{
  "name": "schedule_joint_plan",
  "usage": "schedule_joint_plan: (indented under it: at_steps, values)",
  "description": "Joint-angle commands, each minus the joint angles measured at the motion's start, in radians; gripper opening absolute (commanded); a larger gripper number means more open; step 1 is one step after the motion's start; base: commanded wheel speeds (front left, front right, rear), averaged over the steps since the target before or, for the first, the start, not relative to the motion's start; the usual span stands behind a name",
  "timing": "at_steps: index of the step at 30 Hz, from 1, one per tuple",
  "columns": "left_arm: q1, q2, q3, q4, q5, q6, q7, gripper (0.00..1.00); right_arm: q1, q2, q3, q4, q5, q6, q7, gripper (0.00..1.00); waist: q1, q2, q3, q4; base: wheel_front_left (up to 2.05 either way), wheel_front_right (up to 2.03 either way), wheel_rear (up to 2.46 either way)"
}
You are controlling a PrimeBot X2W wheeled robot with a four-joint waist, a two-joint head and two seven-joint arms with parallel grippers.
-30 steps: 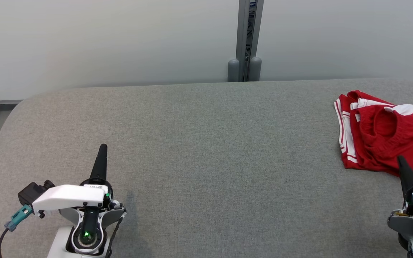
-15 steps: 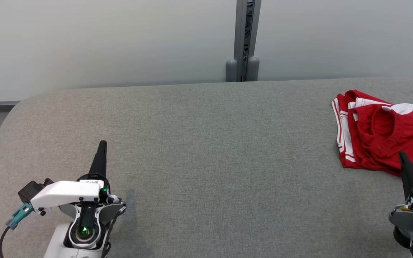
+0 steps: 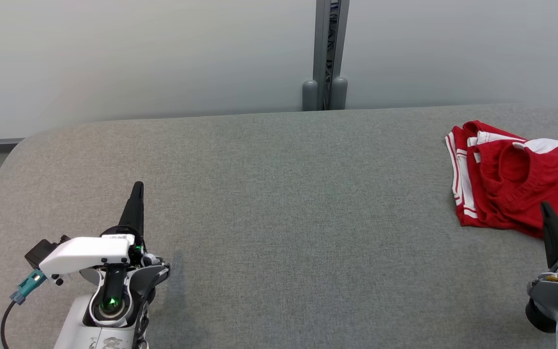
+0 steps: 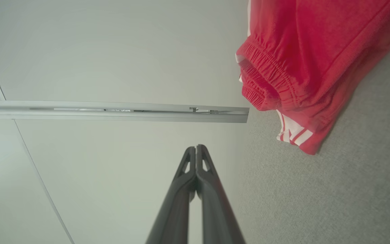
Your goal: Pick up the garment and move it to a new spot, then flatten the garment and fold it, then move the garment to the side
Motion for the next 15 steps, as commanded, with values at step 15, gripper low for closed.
schedule_joint_plan:
  at_steps: [15]
  values:
    - [-0.026,0.005,0.005,0.008,-0.040,-0.007,0.009,0.00,-0.018,0.001,-0.014,0.009,0.042,0.000,0.020,0.00,0.0000,0.0000,0.000,-0.003,0.00,0.00,0.00]
